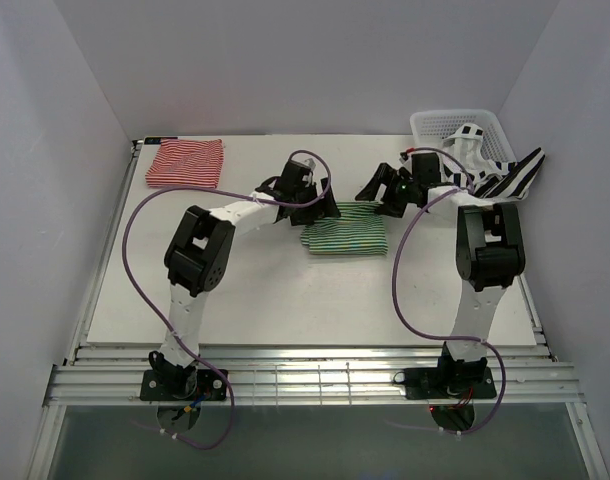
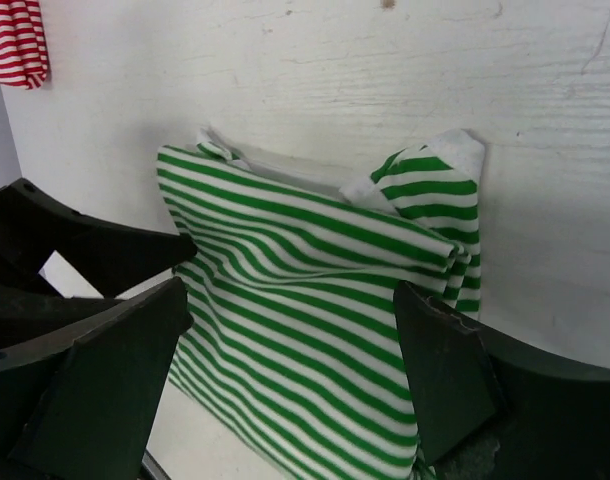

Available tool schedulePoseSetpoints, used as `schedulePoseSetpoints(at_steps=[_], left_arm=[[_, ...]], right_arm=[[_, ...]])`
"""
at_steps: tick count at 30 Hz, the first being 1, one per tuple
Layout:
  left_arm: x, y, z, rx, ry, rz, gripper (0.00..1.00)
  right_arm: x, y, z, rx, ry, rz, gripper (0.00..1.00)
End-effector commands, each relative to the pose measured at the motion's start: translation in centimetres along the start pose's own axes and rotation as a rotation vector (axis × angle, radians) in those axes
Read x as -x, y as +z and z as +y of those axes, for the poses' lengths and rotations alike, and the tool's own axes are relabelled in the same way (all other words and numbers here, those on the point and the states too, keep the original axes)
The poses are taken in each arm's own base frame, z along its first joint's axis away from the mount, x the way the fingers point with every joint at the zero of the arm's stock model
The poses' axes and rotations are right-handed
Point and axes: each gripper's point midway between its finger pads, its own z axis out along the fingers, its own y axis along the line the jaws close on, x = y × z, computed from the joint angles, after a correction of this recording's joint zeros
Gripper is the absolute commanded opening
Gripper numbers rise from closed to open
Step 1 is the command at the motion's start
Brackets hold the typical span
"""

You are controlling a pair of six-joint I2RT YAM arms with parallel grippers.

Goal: Fold and stack the tank tops

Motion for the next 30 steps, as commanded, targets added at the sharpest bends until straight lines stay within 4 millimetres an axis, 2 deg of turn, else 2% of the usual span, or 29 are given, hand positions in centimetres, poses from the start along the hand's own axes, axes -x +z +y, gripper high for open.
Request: schedulePoseSetpoints(at_steps=[1,2,3,6,7,8,10,12,15,21,30], left_arm=[[3.8,-4.7,-2.9,-0.022,0.058,-0.115,0.98],[3.6,-4.9,-2.5,-0.006,0.056,-0.112,0.98],[3.6,-5.2,-2.2,0.014,0.054,-0.119,0.98],[2.6,-5.8,-1.0,0.058,0.045,-0.101,0.98],[2.0,-5.6,-0.5,0.070,0.043,-0.088,0.98],[1.3,-5.4,0.1,0.085,0.042,-0.062,0.98],[0.7,-5.1,0.6,0.103,0.031,-0.038,0.98],[0.0,-4.7,1.1,0.115,0.024,-0.015,0.98],[-0.7,-3.9,1.3,0.116,0.005,0.019,0.98],[-2.7,-2.4,1.0,0.088,-0.027,0.096,0.98],[-5.7,0.2,1.2,0.088,-0.072,0.184,0.98]], right_arm=[[3.2,-4.6,4.1,0.038,-0.163,-0.109,0.90],[3.5,-5.8,4.9,0.039,-0.184,-0.138,0.90],[2.6,-6.0,3.8,0.006,-0.182,-0.134,0.90],[1.5,-7.5,3.8,-0.012,-0.190,-0.151,0.90],[0.2,-7.5,2.8,-0.034,-0.178,-0.134,0.90],[0.0,-8.3,3.2,-0.032,-0.186,-0.148,0.90],[-1.3,-8.7,2.2,-0.057,-0.176,-0.140,0.90],[-1.5,-9.8,2.2,-0.081,-0.184,-0.161,0.90],[-2.7,-11.0,1.5,-0.124,-0.186,-0.160,0.90],[-3.5,-12.8,0.6,-0.195,-0.201,-0.188,0.90],[-4.3,-13.5,-0.5,-0.231,-0.205,-0.180,0.90]])
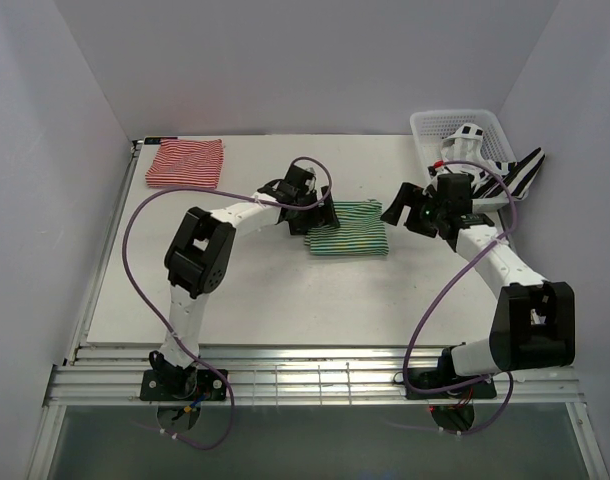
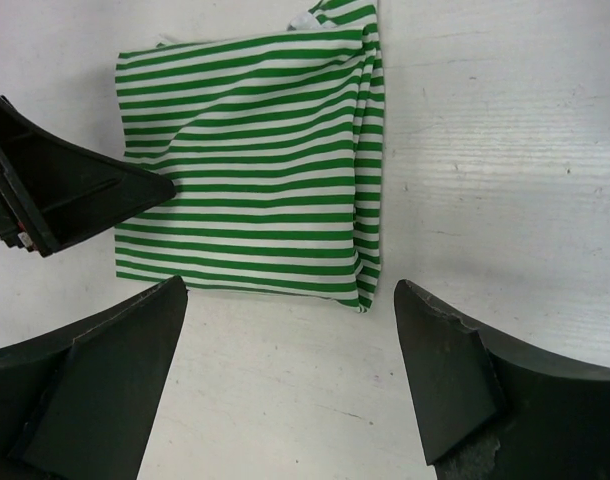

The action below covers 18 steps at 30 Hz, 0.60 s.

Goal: Fold and stack the tank tops

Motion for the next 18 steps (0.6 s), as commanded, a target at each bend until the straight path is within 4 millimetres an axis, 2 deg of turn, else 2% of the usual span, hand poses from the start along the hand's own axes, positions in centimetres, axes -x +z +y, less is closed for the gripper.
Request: schedulePoseSetpoints(at_steps=[1,7,11,12,14,16,18], left_arm=[[-2.4,1.5,0.8,0.027,-0.038,0.076,0.96],[-4.1,3.5,3.0,0.152,-0.048,0.083,0.67],[-5.8,5.0,4.9,0.268,-0.006,0.102,0.63],[-5.6,5.3,4.7,0.268,-0.002,0.105,0.63],[-6.9,6.2,5.6,0.300,-0.003,0.144,0.57],[-6.8,6.7,6.0,0.333,0.010,0.128,0.55],[-7.5,7.3,7.1,0.386,0.030,0.138,0.47]], right_arm=[[-1.0,-0.2,-1.2,-0.035,-0.014,0.016,0.90],[-1.8,-0.3,-1.9,-0.056,-0.001,0.023,0.90],[-2.0,-0.4,-2.8,-0.084,0.006,0.020,0.90],[-2.2,-0.5,-3.1,-0.094,0.010,0.020,0.90],[-2.2,-0.6,-3.3,-0.102,0.010,0.016,0.90],[-2.6,-0.8,-3.8,-0.115,0.011,0.020,0.90],[-2.8,-1.0,-4.2,-0.127,0.014,0.017,0.90]])
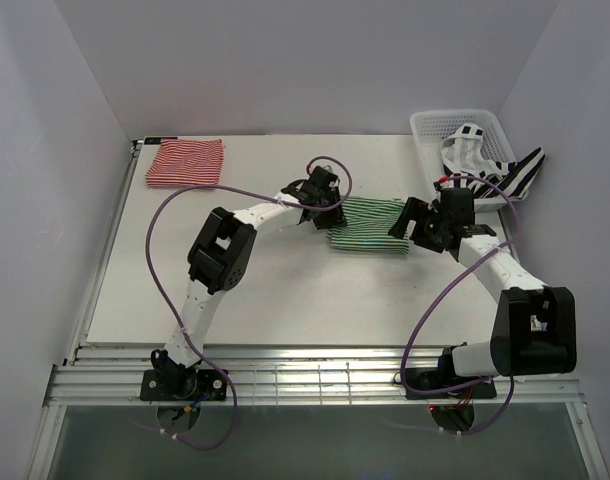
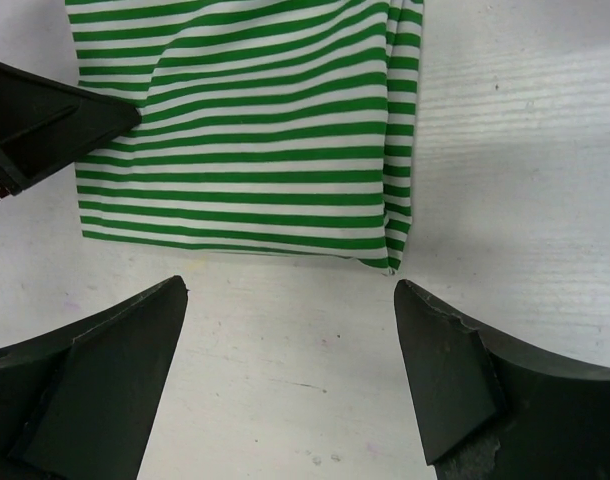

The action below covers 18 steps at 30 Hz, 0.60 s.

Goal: Fold and stack the tank tops

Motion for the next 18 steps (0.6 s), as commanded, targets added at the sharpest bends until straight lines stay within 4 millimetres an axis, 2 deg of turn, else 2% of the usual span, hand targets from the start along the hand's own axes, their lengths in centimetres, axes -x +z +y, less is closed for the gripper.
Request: schedulePoseSetpoints(at_steps=[1,2,4,5,7,9,12,13,15,16,17,18], left_arm=[[-8.1,3.2,9.0,0.331,0.059,0.197,0.42],[-8.9,3.6,9.8,0.363,0.065,0.218,0.37],[-9.1,3.9,9.8,0.377,0.079,0.221,0.25],[-9.2,4.0,10.0,0.386,0.082,0.224,0.13],[-9.0,4.0,10.2,0.400,0.098,0.213,0.00],[-7.7,3.4,9.6,0.394,0.124,0.179,0.00],[-4.6,2.0,9.4,0.426,0.222,0.079,0.00],[-2.4,0.6,8.5,0.421,0.264,0.013,0.00],[-0.3,-0.7,8.3,0.412,0.386,-0.053,0.00],[1.9,-2.7,7.1,0.381,0.420,-0.118,0.00],[3.6,-3.6,6.6,0.372,0.490,-0.177,0.00],[3.3,-4.2,7.4,0.373,0.539,-0.170,0.00]], right_arm=[[0.3,-0.8,-0.7,-0.027,-0.019,-0.036,0.90],[0.3,-1.0,-0.8,-0.030,-0.018,-0.042,0.90],[0.1,-1.1,-1.3,-0.039,-0.017,-0.042,0.90],[0.2,-1.3,-1.4,-0.042,-0.016,-0.049,0.90],[0.0,-1.4,-1.7,-0.051,-0.018,-0.052,0.90],[-0.1,-1.6,-2.2,-0.064,-0.023,-0.051,0.90],[0.0,-2.1,-2.5,-0.074,-0.046,-0.061,0.90],[0.1,-2.2,-2.6,-0.077,-0.054,-0.065,0.90],[0.4,-2.6,-2.6,-0.077,-0.087,-0.081,0.90],[0.5,-2.7,-2.6,-0.077,-0.096,-0.086,0.90],[0.8,-3.0,-2.6,-0.077,-0.110,-0.101,0.90],[1.0,-3.2,-2.7,-0.084,-0.132,-0.108,0.90]])
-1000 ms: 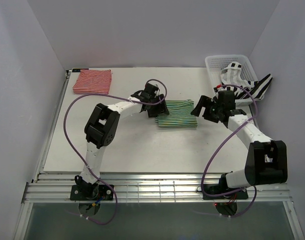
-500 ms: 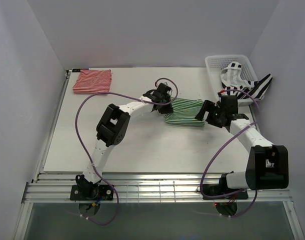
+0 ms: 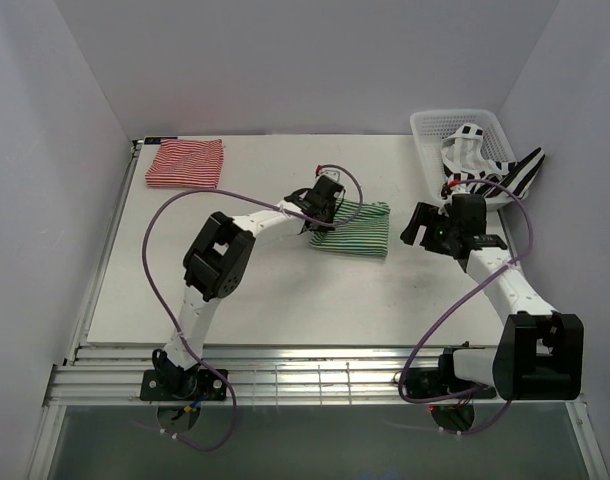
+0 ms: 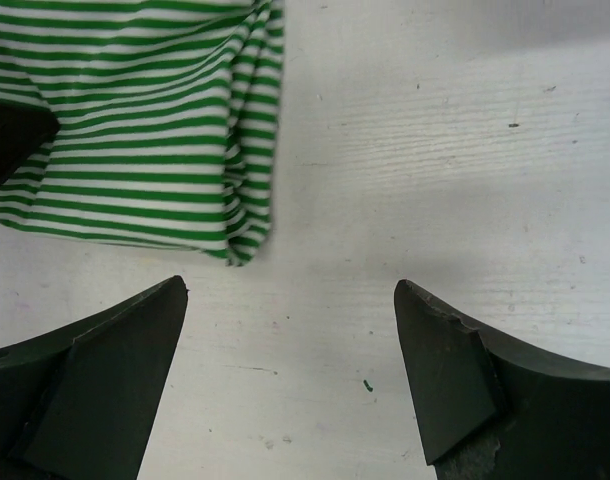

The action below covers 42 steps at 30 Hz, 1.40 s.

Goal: Fold and stack the tank tops

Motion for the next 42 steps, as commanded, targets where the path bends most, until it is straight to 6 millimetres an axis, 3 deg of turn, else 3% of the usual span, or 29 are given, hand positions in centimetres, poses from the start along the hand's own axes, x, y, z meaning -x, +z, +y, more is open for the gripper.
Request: schedulePoseSetpoints(at_steps=[1,2,3,6,11,12,22,25,27,34,42], left_arm=[[2.6,-3.6,6.5,0.151,0.263,-0.070,0.00],[3.8,-4.1,6.7,0.137,0.324,-0.109,0.00],[3.5,-4.4,7.3,0.128,0.361,-0.104,0.00],[5.5,-5.6,8.9,0.127,0.475,-0.139,0.00],[9.0,-6.7,15.1,0.245,0.481,-0.188,0.00],[9.9,-6.9,17.2,0.271,0.463,-0.195,0.00],[17.3,-8.6,25.2,0.332,0.533,-0.326,0.00],[19.9,-9.3,26.6,0.350,0.558,-0.368,0.00],[20.4,-8.9,26.9,0.337,0.592,-0.360,0.00],[25.6,-12.7,30.6,0.401,0.532,-0.483,0.00],[28.1,-15.7,31.3,0.358,0.530,-0.563,0.00]], right_arm=[[1.1,-0.9,-0.5,-0.017,-0.082,-0.057,0.90],[1.2,-1.1,-0.6,-0.024,-0.091,-0.066,0.90],[1.2,-1.1,-0.9,-0.042,-0.093,-0.070,0.90],[1.0,-1.2,-1.6,-0.070,-0.104,-0.080,0.90],[1.4,-1.5,-1.5,-0.073,-0.115,-0.095,0.90],[1.5,-1.6,-1.6,-0.079,-0.115,-0.098,0.90],[1.7,-1.2,-3.3,-0.169,-0.123,-0.100,0.90],[1.6,-0.9,-3.4,-0.172,-0.122,-0.088,0.90],[1.5,-0.7,-3.6,-0.180,-0.119,-0.079,0.90],[1.5,-0.4,-3.8,-0.190,-0.118,-0.070,0.90],[1.3,-0.2,-3.6,-0.178,-0.109,-0.055,0.90]])
